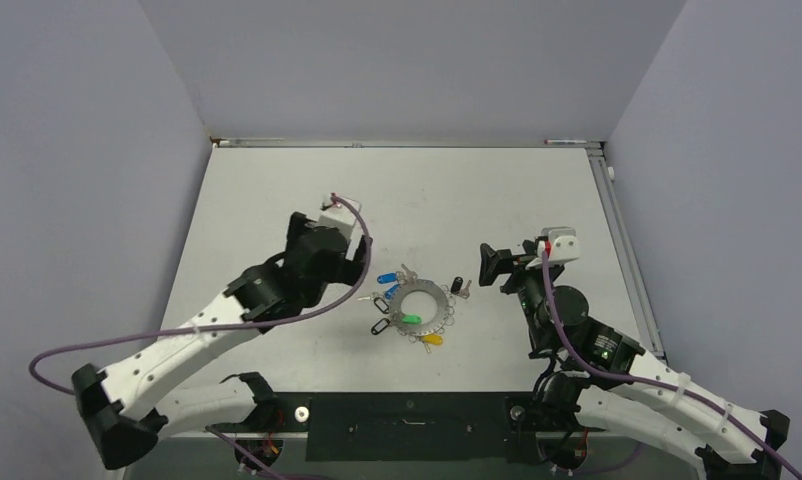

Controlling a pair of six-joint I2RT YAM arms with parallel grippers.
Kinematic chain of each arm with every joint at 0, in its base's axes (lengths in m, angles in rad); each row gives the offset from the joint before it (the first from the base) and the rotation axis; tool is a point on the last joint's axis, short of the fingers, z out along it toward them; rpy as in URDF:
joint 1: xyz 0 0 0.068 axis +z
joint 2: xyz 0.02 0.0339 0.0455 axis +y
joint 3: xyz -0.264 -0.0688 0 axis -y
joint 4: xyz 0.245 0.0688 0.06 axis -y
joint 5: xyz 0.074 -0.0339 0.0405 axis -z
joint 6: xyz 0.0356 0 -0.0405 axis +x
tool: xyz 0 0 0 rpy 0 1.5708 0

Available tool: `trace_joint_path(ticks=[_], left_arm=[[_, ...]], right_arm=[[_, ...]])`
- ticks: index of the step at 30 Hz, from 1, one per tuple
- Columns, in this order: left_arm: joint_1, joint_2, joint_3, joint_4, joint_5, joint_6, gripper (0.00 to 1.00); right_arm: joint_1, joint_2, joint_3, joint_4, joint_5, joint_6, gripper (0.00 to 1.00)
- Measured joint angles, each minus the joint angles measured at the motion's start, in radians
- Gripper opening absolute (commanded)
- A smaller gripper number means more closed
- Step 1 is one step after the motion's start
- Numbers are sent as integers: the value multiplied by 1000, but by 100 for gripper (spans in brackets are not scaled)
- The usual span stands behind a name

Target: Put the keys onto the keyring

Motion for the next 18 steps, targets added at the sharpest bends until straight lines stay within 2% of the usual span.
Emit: trace_joint_path(ticks=[4, 8, 10, 14, 18], left_arm=[[0, -276, -27, 142, 7, 92, 96], [-1, -636, -248, 445, 60, 182, 96], [0, -760, -357, 549, 60, 200, 96], [3, -817, -484, 624, -19, 204, 96], [34, -778, -504, 622, -95, 207, 96]], right_arm=[[0, 47, 59, 12, 0, -11, 80], [0, 80, 82, 42, 10, 11, 80], [0, 92, 79, 48, 13, 27, 80], [0, 92, 27, 56, 11, 70, 81], [0, 69, -65, 53, 8, 111, 81]])
